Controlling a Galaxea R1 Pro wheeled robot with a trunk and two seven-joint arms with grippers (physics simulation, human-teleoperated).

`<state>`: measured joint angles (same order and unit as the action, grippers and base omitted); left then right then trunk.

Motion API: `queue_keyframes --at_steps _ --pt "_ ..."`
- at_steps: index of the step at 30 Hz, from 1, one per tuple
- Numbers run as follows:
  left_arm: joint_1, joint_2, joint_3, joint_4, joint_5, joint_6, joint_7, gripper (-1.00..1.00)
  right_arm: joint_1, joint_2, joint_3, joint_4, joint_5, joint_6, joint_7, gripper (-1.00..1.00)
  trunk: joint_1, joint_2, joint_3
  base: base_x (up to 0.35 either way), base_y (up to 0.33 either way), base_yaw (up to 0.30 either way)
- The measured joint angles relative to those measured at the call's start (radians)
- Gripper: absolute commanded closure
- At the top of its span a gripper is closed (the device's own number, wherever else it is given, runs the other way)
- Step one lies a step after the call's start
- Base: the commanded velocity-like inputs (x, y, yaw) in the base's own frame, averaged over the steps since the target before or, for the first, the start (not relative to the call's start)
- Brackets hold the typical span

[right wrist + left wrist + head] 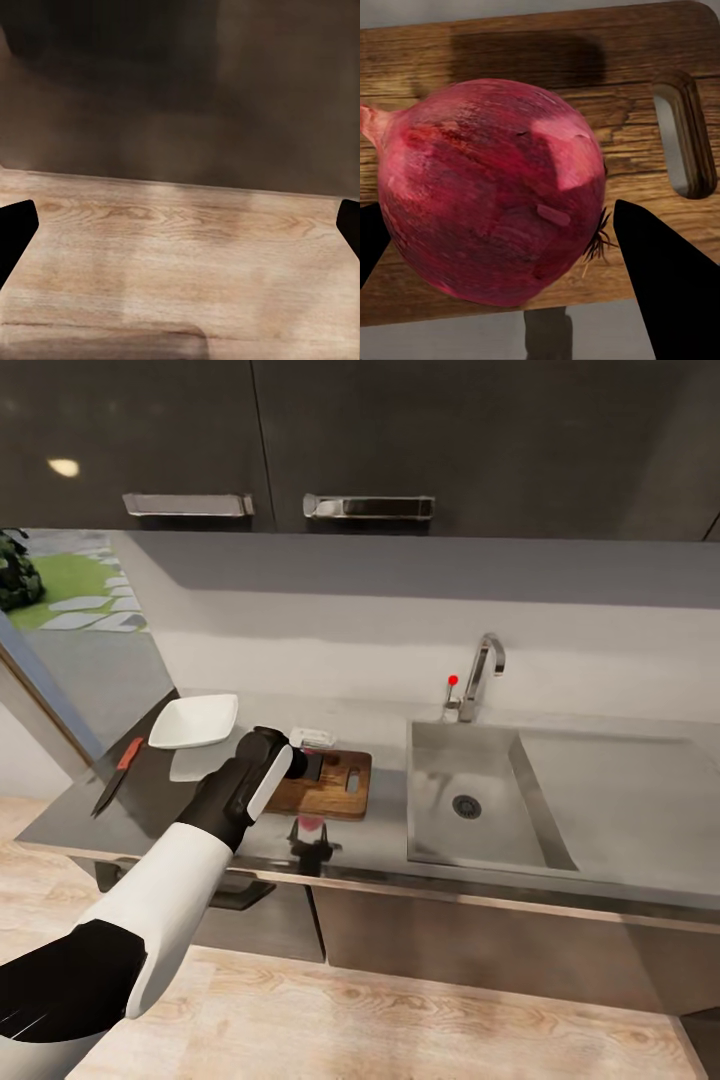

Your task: In the kitchen, take the Vidalia onion out of the sink, dice it on the chopping board with the paring knife, put the diced onion into the bowl on the countertop, then place both the paring knife and the chopping board into the sink.

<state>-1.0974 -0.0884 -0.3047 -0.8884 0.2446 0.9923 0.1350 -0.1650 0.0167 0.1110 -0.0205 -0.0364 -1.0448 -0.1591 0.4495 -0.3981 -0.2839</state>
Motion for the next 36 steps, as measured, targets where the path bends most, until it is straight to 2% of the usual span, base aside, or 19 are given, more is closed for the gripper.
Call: queue_keyframes --at_steps 15,21,36 --pt "0.0 0.001 0.0 0.013 0.0 0.0 0.0 1.0 0.0 0.0 0.0 0.0 0.0 0.0 0.0 -1.0 0.0 0.0 -0.015 0.001 0.0 0.0" --pt "0.0 0.001 0.0 0.012 0.0 0.0 0.0 1.0 0.0 0.0 0.0 0.0 0.0 0.0 0.0 -1.0 0.0 0.0 -0.021 0.137 0.109 0.0" --pt "0.0 -0.003 -0.002 0.04 0.0 -0.001 -0.001 1.0 0.0 0.0 0.0 0.0 0.0 0.0 0.0 -1.0 0.0 0.0 -0.022 0.023 0.016 0.0"
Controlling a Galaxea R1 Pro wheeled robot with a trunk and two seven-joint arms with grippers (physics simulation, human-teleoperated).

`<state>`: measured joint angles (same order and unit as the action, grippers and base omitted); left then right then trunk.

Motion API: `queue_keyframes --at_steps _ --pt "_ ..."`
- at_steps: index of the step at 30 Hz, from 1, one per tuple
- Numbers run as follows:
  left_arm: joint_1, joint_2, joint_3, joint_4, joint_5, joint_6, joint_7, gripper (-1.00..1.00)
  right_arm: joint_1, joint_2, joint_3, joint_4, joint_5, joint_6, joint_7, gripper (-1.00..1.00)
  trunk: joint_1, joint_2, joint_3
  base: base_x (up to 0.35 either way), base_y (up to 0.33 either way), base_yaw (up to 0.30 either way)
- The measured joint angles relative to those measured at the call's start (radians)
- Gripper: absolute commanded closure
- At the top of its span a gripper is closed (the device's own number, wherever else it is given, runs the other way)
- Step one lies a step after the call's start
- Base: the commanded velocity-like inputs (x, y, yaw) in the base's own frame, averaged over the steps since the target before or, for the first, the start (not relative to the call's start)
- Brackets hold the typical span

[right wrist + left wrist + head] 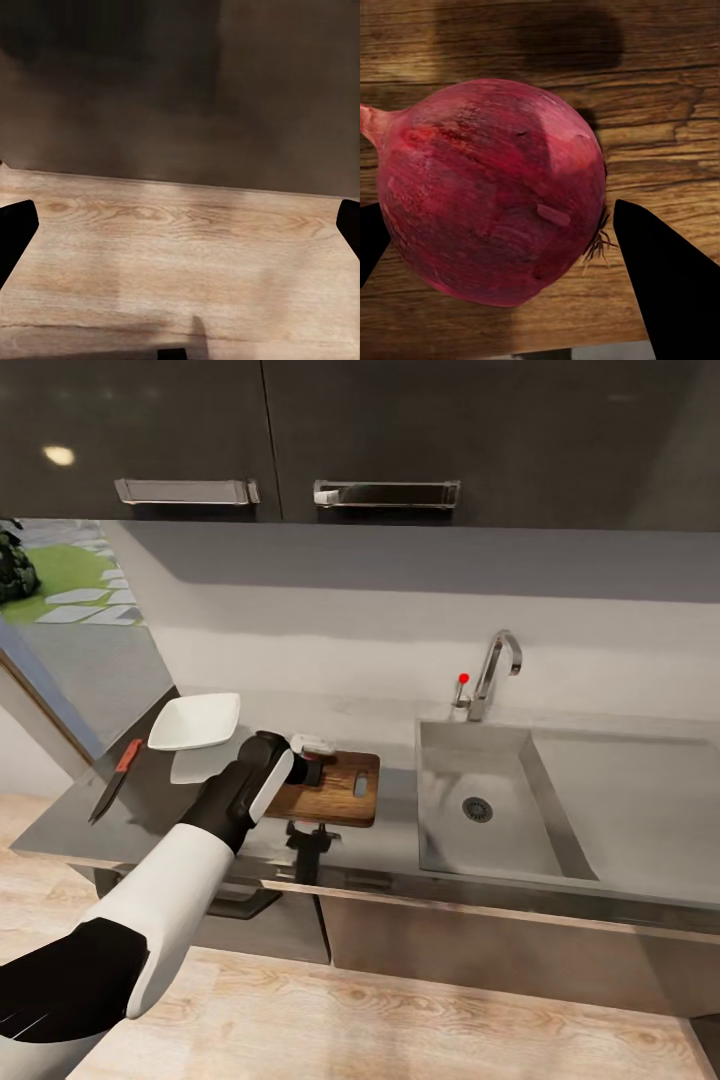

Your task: In the kitchen, take the Vidalia onion out of the sink, dice it on the chopping board with the paring knife, put the diced onion into the bowl on the countertop, then place both the paring knife and the chopping board into the sink.

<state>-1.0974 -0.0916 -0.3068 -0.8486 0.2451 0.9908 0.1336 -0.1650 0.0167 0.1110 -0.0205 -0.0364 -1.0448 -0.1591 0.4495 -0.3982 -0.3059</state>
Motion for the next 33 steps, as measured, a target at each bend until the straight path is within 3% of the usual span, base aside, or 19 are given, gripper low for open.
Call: queue_keyframes --at_steps 27,31,32,33 --pt "0.0 -0.002 -0.021 0.016 0.0 -0.001 -0.002 1.0 0.0 0.0 0.0 0.0 0.0 0.0 0.0 -1.0 0.0 0.0 -0.005 0.0 0.0 0.0" --pt "0.0 -0.002 -0.037 0.016 0.0 -0.002 -0.002 1.0 0.0 0.0 0.0 0.0 0.0 0.0 0.0 -1.0 0.0 0.0 -0.005 0.0 0.0 0.0" --pt "0.0 -0.002 -0.04 0.015 0.0 -0.002 -0.002 -1.0 0.0 0.0 0.0 0.0 0.0 0.0 0.0 -1.0 0.0 0.0 -0.005 0.0 0.0 0.0" --pt "0.0 -0.002 -0.043 0.015 -0.001 -0.002 -0.001 -1.0 0.0 0.0 0.0 0.0 0.0 0.0 0.0 -1.0 0.0 0.0 -0.005 0.0 0.0 0.0"
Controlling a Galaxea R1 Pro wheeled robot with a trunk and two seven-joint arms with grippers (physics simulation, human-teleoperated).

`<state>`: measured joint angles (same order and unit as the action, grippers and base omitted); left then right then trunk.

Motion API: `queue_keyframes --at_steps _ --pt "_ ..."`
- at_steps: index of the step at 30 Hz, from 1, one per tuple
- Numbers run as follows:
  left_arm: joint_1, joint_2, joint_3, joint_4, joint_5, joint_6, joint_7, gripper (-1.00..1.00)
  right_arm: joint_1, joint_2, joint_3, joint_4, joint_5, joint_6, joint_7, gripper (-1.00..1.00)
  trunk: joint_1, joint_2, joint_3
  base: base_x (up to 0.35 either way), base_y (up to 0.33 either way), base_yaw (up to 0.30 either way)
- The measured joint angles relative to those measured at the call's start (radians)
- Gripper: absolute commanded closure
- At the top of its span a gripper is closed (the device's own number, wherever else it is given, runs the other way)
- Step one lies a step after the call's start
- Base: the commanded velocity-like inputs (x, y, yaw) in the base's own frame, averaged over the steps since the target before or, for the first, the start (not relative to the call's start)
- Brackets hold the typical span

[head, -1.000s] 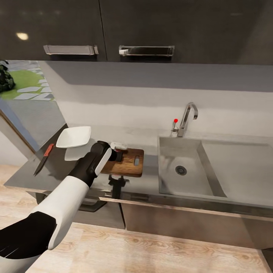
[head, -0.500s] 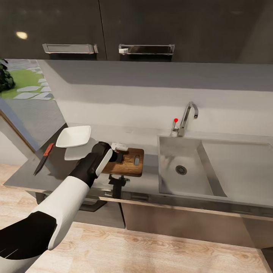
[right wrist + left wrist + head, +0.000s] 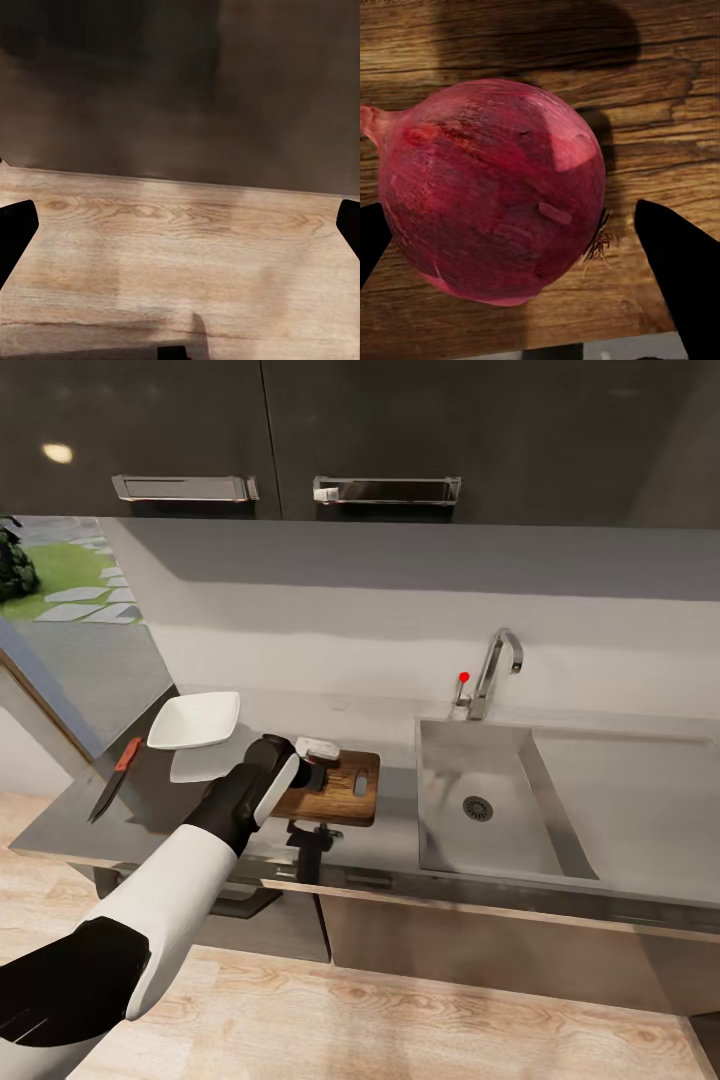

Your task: In the kitchen, take the Vidalia onion out of the sink, dice it on the chopping board with the paring knife, put the diced onion into the bowl on the countertop, then place both the paring knife and the chopping board into the sink.

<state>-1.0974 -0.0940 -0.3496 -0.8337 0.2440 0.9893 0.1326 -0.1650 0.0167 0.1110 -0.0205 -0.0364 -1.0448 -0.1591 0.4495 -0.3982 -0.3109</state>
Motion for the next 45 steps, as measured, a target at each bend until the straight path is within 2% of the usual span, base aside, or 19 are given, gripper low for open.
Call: queue_keyframes --at_steps 21,24,28,31,45 --pt "0.0 0.0 -0.006 -0.013 -0.001 0.0 0.002 -1.0 0.0 0.0 0.0 0.0 0.0 0.0 0.0 -1.0 0.0 0.0 0.0 0.0 0.0 0.0" --pt "0.0 0.003 -0.006 -0.087 -0.001 0.005 0.004 -1.0 0.0 0.0 0.0 0.0 0.0 0.0 0.0 -1.0 0.0 0.0 0.0 0.0 0.0 0.0" --pt "0.0 0.016 -0.006 -0.234 -0.003 0.01 0.006 -1.0 0.0 0.0 0.0 0.0 0.0 0.0 0.0 -1.0 0.0 0.0 0.0 0.0 0.0 0.0" --pt "0.0 0.022 -0.006 -0.273 -0.003 0.01 0.006 -1.0 0.0 0.0 0.0 0.0 0.0 0.0 0.0 -1.0 0.0 0.0 0.0 -0.002 0.0 0.0" --pt "0.0 0.027 -0.005 -0.268 -0.001 0.011 0.006 -1.0 0.0 0.0 0.0 0.0 0.0 0.0 0.0 -1.0 0.001 0.0 0.0 -0.277 0.0 0.0"
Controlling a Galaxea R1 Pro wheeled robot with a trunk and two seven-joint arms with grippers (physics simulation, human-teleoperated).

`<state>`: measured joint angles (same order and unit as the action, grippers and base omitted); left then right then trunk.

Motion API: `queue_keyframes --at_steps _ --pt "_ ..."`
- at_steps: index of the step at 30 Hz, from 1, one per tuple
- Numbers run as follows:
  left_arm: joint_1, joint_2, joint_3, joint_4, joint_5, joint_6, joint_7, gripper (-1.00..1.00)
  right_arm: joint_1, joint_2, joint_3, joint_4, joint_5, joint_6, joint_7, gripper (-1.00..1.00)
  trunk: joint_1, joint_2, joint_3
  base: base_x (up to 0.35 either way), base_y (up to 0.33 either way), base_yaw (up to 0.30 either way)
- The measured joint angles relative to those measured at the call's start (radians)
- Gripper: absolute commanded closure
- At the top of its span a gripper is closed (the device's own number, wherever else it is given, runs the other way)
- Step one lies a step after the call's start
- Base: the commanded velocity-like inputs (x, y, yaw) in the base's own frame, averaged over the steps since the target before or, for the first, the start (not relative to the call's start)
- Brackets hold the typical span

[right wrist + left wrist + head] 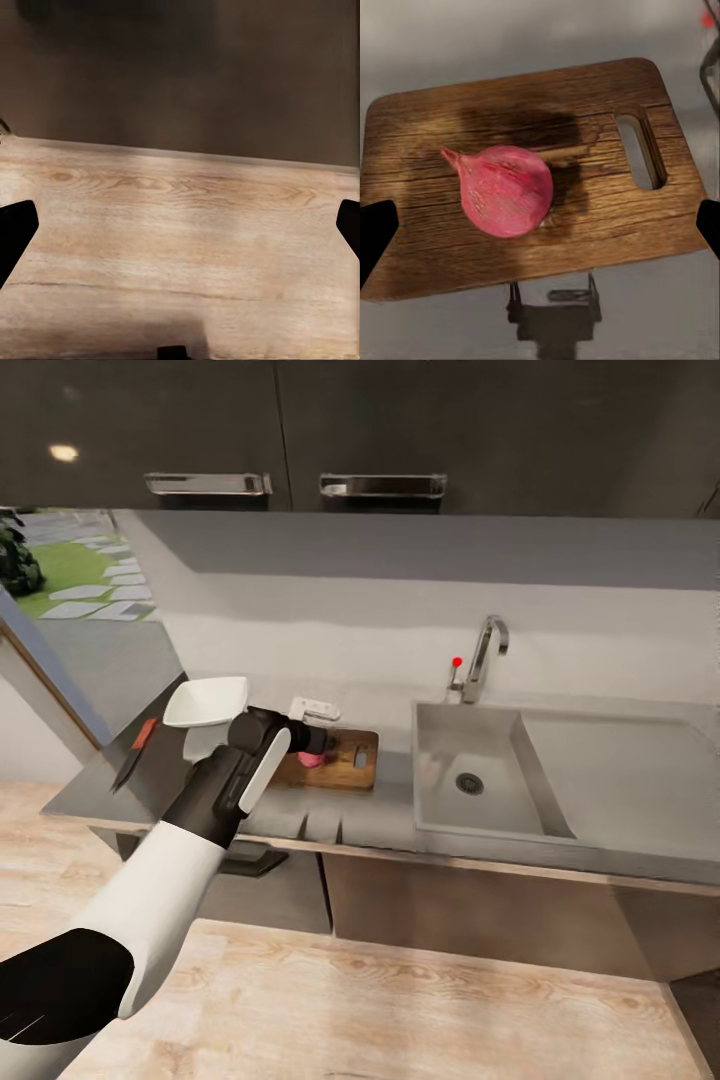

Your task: In the kitchen, take the Vidalia onion out of the sink, dice it on the chopping board with the paring knife, put the diced onion into the bowl on the countertop, then place both the paring knife and the chopping board into the sink.

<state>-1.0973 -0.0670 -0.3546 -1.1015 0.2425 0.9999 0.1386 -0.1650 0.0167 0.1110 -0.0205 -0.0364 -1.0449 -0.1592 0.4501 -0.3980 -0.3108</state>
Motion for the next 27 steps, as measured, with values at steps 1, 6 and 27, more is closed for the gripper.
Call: queue_keyframes --at_steps 1,6,27 --pt "0.0 0.0 0.0 0.002 0.0 0.0 0.0 -1.0 0.0 0.0 0.0 0.0 0.001 0.0 0.001 -1.0 0.0 0.0 0.0 -0.332 0.0 0.0" --pt "0.0 0.0 0.0 0.005 0.0 0.0 0.0 -1.0 0.0 0.0 0.0 0.0 0.001 0.0 0.003 -1.0 0.0 0.0 0.0 -0.333 0.0 0.0" --pt "0.0 -0.001 -0.001 0.112 0.0 -0.005 0.0 -1.0 0.0 -0.001 0.0 0.0 0.001 0.0 0.001 -1.0 0.0 0.0 0.0 -0.333 0.0 0.0"
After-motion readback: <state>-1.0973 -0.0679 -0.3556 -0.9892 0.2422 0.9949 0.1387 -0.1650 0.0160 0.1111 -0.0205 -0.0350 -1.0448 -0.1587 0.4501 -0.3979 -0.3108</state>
